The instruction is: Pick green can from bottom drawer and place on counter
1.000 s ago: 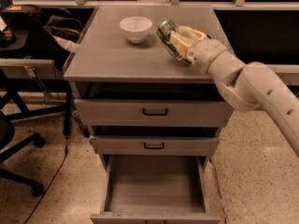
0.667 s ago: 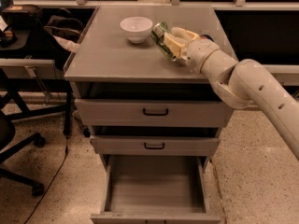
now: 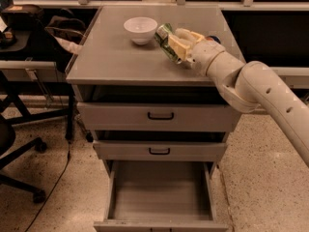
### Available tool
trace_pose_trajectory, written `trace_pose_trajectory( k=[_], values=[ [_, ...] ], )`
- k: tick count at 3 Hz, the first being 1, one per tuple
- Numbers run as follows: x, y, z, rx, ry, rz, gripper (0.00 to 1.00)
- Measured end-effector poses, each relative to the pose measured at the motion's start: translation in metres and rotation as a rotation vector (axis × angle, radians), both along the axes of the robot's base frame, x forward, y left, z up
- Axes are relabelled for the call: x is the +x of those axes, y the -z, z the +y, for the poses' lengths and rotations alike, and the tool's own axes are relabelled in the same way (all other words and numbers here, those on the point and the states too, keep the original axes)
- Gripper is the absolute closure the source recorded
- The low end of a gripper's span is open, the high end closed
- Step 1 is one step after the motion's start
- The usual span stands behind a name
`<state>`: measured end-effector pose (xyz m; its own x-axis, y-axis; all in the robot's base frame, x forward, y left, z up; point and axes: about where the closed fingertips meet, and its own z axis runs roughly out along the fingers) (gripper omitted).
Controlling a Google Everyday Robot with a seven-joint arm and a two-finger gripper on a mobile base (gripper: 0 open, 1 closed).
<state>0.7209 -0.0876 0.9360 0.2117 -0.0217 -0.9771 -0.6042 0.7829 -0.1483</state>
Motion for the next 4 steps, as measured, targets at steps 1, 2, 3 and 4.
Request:
trace_pose_trajectory(
  k=[1, 2, 3, 4],
  values=[
    [0.0000, 0.0000, 0.0000, 0.000, 0.000, 0.000, 0.34],
    [0.0000, 0.0000, 0.0001, 0.000, 0.000, 0.000, 0.11],
    [0.0000, 0.0000, 0.0001, 0.000, 0.000, 0.000, 0.00],
    [0.0000, 0.0000, 0.0002, 0.000, 0.000, 0.000, 0.00]
  ],
)
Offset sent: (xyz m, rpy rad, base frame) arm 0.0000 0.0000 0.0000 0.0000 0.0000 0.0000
